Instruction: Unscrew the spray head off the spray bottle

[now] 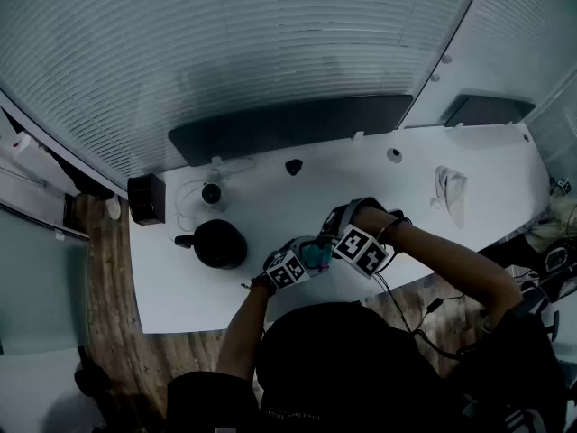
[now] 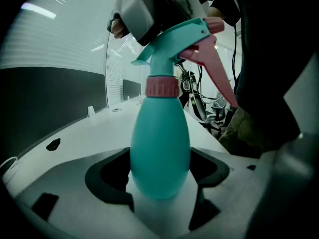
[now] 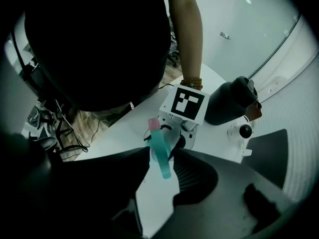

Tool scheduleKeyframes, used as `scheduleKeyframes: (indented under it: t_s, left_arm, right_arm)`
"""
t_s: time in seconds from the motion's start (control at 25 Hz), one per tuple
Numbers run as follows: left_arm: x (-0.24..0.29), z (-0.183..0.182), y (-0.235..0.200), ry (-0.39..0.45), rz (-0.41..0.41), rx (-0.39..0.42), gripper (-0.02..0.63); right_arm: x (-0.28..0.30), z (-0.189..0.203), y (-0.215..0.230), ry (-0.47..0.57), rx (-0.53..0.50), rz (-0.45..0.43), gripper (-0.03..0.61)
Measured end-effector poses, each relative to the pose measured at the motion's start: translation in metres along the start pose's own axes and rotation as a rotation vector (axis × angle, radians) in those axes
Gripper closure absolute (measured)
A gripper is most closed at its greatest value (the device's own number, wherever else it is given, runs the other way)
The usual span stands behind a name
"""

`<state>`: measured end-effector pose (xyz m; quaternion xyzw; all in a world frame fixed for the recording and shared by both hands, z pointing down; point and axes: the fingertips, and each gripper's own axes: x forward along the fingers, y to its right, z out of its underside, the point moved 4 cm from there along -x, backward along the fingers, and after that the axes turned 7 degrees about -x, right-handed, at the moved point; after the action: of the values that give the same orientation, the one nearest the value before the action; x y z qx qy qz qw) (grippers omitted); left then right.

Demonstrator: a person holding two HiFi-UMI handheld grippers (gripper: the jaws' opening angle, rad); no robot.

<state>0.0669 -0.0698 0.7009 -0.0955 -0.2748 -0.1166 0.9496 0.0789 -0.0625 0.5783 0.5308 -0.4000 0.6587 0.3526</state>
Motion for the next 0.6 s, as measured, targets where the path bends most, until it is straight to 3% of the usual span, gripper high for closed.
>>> scheduleKeyframes:
  t_s: [0.4, 0.48, 0.6]
  left_arm:
    - [0.021, -0.016, 0.019, 0.024, -0.037, -0.030, 0.245]
    - [0.018, -0.010, 0.015, 0.005, -0.053, -0.040, 0.245]
    - [0.010, -0.007, 0.014, -0.010, -0.067, -0.041, 0.245]
  right_arm:
    - [-0.002, 0.001, -0.028, 0.002, 0.155, -0.103, 0.459]
    - [0.001, -0.001, -0.025, -0.007, 0.130, -0.086, 0.459]
    - [0.004, 0.006, -0.023, -0.029, 0.114, 0.013, 0.459]
